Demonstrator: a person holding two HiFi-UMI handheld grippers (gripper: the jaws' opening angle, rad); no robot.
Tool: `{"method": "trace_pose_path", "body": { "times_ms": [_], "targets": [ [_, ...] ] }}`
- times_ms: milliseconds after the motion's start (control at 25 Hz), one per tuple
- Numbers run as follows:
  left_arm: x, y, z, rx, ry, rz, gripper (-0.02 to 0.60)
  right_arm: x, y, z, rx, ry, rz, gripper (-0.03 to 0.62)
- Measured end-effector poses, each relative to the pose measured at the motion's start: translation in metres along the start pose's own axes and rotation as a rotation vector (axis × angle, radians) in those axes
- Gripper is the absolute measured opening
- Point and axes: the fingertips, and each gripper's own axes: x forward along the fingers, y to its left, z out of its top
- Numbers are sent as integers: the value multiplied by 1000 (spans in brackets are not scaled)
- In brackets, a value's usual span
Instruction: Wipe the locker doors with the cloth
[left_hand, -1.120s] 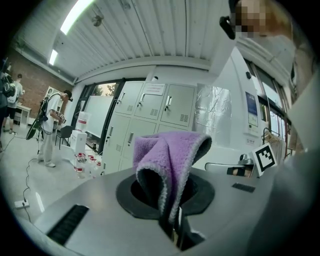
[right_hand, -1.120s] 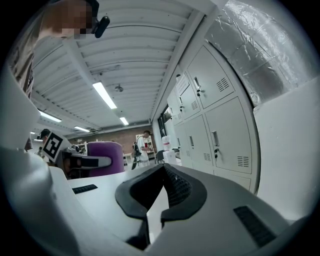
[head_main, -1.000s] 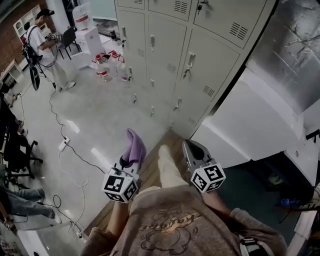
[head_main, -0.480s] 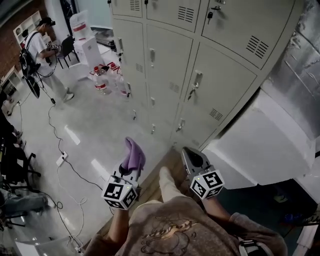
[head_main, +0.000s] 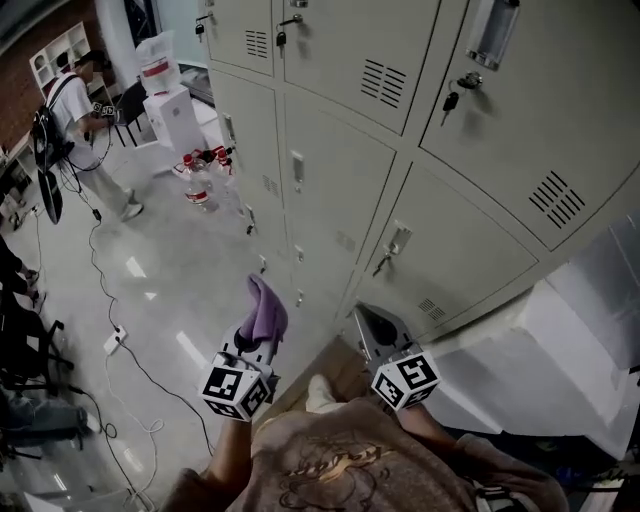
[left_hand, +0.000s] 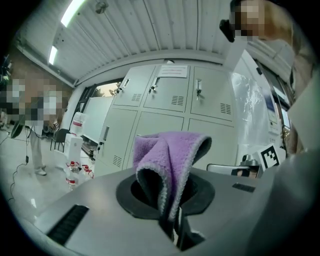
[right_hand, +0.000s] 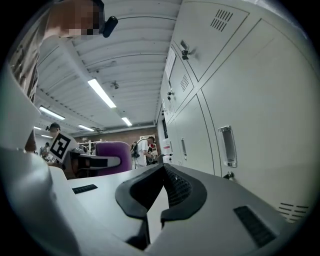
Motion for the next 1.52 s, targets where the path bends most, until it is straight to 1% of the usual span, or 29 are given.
{"method": "trace_pose_path", "body": {
  "times_ms": [120, 320, 480, 680, 800, 1000, 1120, 1360, 1520],
  "targets": [
    [29, 9, 3, 0, 3, 13, 40, 18, -23, 7, 16, 5, -5, -3],
    [56, 20, 7, 0, 7, 21, 40, 38, -48, 9, 21, 19, -16, -3],
    [71, 32, 5, 18, 33, -1, 40, 51, -56, 9, 28, 17, -33, -3],
    [86, 41, 8, 22, 53, -43, 40, 60, -62, 10, 50, 7, -94, -3],
    [97, 46, 12, 41, 56, -70, 40, 65, -65, 13, 46, -4, -118, -3],
    [115, 56, 24, 83, 37, -90, 40, 69, -73, 13, 41, -22, -158, -3],
    [126, 59, 39, 134, 9, -106, 40, 72, -74, 14, 33, -25, -170, -3],
    [150, 61, 80, 248, -59, -137, 40, 77, -71, 16, 27, -27, -172, -3],
    [164, 65, 116, 295, -110, -143, 40, 80, -67, 15, 29, -30, -167, -3]
  ]
}}
